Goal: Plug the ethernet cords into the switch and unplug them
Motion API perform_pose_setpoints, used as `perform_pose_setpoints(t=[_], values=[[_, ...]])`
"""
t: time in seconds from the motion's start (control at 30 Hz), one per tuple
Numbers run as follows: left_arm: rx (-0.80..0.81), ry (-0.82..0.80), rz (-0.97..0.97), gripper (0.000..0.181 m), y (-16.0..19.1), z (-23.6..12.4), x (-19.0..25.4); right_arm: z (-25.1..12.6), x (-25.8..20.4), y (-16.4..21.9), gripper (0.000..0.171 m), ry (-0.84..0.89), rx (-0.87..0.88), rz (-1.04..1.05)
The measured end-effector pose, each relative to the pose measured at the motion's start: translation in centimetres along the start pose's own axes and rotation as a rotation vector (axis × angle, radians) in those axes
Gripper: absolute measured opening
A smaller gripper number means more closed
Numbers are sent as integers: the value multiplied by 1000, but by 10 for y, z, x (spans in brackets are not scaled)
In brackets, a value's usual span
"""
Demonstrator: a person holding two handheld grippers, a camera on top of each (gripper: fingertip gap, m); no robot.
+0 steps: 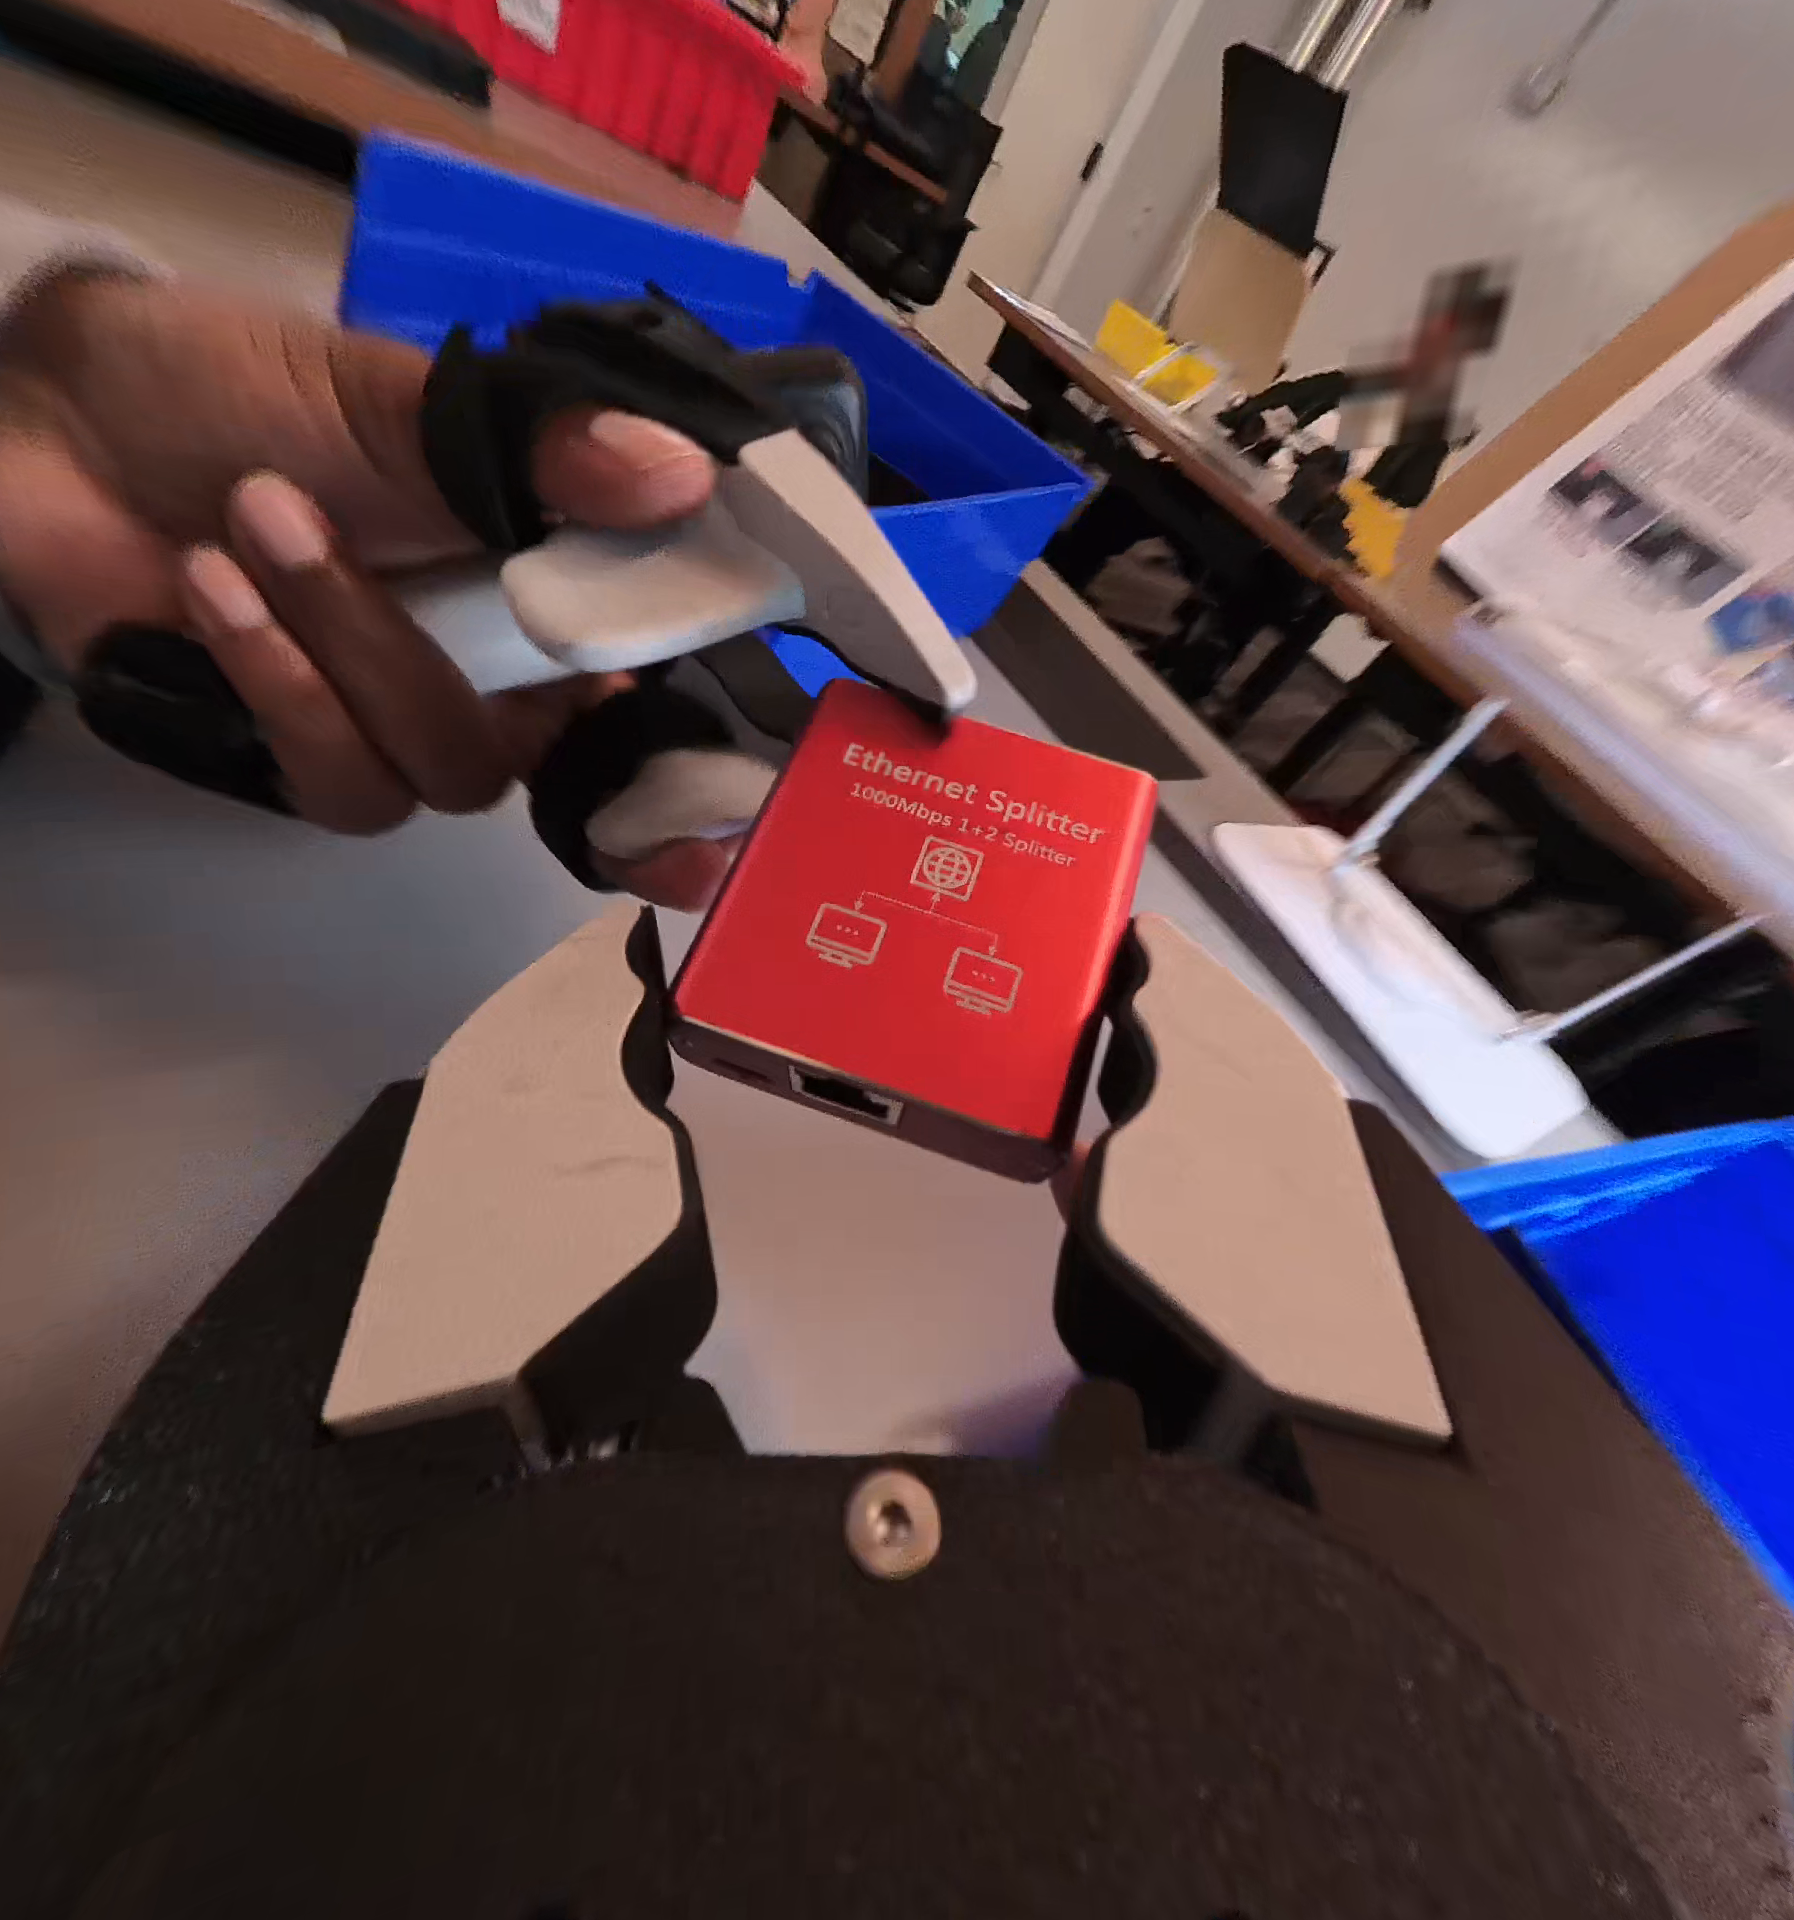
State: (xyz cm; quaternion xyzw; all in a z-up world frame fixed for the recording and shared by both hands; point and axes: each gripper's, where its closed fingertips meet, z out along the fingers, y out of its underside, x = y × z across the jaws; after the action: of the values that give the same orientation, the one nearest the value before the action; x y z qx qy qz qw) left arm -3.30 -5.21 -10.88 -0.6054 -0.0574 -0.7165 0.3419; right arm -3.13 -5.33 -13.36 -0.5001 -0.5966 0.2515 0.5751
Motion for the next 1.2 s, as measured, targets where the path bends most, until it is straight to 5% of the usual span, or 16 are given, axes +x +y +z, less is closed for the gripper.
perform_pose_setpoints(t=[0.1,0.23,0.37,0.5,0.57,0.67,0.9,1.2], values=[[-84,5,165,42,3,2,5,-5,-2,-3,81,-209,51,422],[-198,-87,638,59,8,-2,10,-24,-4,-15,80,-566,163,946],[-343,-201,1113,64,26,-4,3,-42,-18,-27,80,-883,184,1229],[-444,-207,1290,59,50,3,1,-48,-52,-28,81,-1106,57,1318],[-521,-167,1321,38,64,1,-1,-45,-56,-28,81,-1088,63,1308],[-495,-170,1298,33,58,0,1,-37,-46,-28,78,-974,126,1228],[-325,-98,960,27,23,-9,12,-26,-34,-10,81,-541,113,577],[-159,56,828,27,26,5,40,-19,-31,-45,54,-448,334,698]])
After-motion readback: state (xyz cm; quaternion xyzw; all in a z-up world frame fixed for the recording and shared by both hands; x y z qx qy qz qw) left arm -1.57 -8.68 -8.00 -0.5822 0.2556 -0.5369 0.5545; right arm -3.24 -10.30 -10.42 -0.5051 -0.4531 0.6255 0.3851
